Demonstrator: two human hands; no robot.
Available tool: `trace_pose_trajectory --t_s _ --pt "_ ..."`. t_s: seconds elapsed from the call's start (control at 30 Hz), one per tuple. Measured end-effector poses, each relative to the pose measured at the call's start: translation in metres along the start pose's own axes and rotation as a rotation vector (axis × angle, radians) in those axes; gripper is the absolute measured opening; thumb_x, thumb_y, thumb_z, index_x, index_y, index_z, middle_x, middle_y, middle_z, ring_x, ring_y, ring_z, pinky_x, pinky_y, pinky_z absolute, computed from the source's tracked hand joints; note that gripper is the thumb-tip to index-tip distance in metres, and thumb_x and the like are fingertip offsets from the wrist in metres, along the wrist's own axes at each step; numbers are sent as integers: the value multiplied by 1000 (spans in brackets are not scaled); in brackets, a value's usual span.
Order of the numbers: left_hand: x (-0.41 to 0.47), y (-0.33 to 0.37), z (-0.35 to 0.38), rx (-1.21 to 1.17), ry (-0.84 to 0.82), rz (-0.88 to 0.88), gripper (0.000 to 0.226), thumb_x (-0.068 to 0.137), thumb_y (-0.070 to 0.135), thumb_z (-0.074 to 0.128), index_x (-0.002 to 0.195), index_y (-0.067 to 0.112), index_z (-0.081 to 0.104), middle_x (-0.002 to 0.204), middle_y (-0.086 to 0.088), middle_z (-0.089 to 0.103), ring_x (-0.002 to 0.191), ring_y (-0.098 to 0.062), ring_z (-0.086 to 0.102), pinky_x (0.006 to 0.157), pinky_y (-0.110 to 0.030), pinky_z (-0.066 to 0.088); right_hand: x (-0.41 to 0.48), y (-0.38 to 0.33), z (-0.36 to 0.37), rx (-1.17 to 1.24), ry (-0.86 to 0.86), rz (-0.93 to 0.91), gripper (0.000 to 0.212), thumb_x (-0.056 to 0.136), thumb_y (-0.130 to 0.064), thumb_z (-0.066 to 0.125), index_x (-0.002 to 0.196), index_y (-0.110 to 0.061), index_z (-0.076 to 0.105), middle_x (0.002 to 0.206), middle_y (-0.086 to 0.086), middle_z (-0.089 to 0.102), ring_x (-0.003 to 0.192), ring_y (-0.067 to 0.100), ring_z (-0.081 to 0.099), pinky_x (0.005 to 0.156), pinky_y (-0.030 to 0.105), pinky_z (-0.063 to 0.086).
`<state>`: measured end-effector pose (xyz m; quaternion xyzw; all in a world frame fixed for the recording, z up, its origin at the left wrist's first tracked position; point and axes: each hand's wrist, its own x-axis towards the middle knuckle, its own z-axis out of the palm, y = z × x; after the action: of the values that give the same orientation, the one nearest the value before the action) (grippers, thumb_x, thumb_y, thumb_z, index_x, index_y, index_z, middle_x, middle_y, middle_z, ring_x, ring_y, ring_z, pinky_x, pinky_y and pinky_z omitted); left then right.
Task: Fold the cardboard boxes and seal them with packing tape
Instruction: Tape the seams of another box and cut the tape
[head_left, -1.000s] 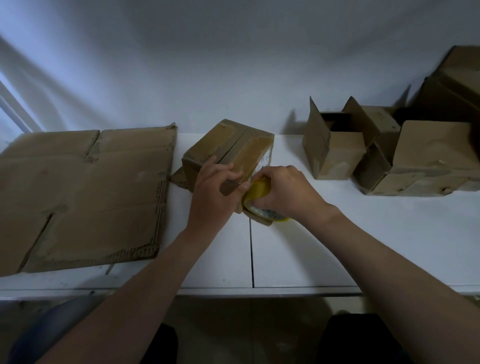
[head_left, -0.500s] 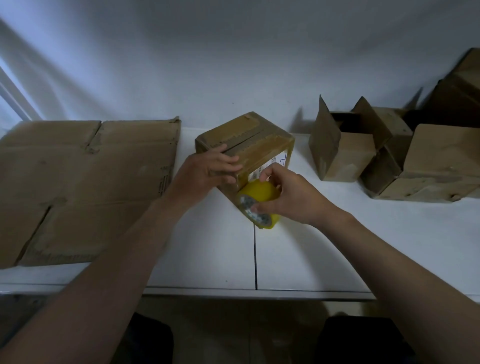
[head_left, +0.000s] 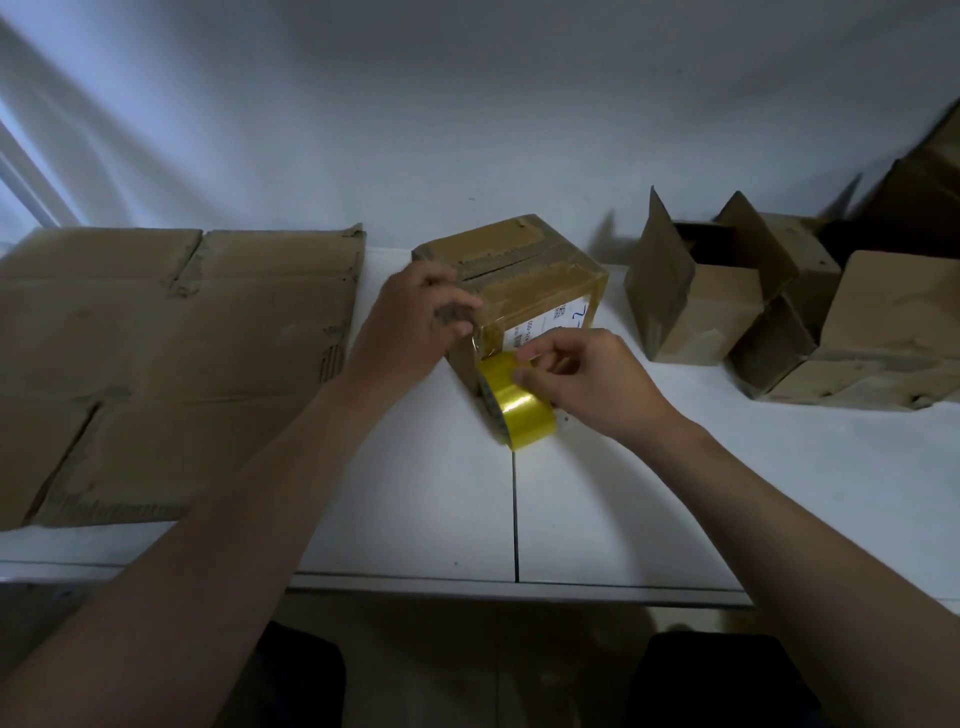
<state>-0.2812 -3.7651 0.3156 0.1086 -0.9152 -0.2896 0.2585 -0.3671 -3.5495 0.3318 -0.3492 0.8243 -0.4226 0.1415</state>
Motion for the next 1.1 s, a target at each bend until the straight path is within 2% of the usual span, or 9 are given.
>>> trace_pose_trajectory --t_s 0.1,0.23,0.33,0.43,0.57,0.63,0.73,0.83,1.1 --pt "-20 26 -2 -61 106 -382 22 92 23 69 105 14 54 100 1 57 92 -17 59 78 -36 47 1 1 -6 23 -43 1 24 93 -17 63 101 -31 81 93 -9 75 82 9 72 84 35 60" --pt "-46 68 10 -742 -204 -874 34 95 29 69 114 11 47 105 -11 66 84 -23 73 61 -35 62 4 -4 -11 -25 -121 -39 46 91 0 47 106 -28 80 107 -13 68 99 6 64 88 24 52" --pt "-50 80 24 -896 -123 -910 34 91 14 74 116 7 52 111 -18 67 81 -26 74 53 -33 60 5 -5 -27 -64 -232 -109 55 89 9 46 109 -31 78 104 -20 68 95 2 64 81 16 50" --pt "-48 80 29 -905 -56 -930 45 89 13 76 124 8 48 120 -20 65 86 -29 74 53 -33 60 13 18 -50 -226 -178 -66 45 93 2 52 113 -30 77 108 -19 65 93 2 60 79 9 43" --pt "-48 78 30 -917 -34 -932 51 88 14 77 128 12 45 123 -18 64 90 -31 74 54 -35 60 16 64 -62 -522 -141 20 27 95 -10 59 104 -26 79 112 -1 70 97 17 64 93 31 50" --pt "-47 77 30 -925 -44 -940 52 88 15 77 128 14 45 123 -19 64 90 -32 74 57 -37 62 13 72 -57 -598 -193 56 23 96 -14 58 101 -21 79 105 5 69 98 26 65 90 38 53" --pt "-46 76 28 -901 -51 -942 48 88 16 77 125 17 46 122 -17 65 89 -31 74 58 -38 62 10 66 -43 -550 -260 31 16 92 -31 65 91 -21 77 93 3 68 90 24 65 82 41 54" --pt "-46 75 26 -897 -57 -934 48 89 17 77 125 16 46 122 -17 65 89 -31 74 59 -38 62 10 61 -22 -484 -314 26 34 81 -54 73 76 -20 70 93 -2 63 83 15 62 75 38 55" --pt "-46 67 21 -871 -64 -923 59 86 22 79 135 19 45 125 -12 62 95 -30 71 71 -41 62 9 59 -21 -377 -255 151 22 75 -25 85 86 -21 65 90 -2 69 85 15 63 71 28 49"
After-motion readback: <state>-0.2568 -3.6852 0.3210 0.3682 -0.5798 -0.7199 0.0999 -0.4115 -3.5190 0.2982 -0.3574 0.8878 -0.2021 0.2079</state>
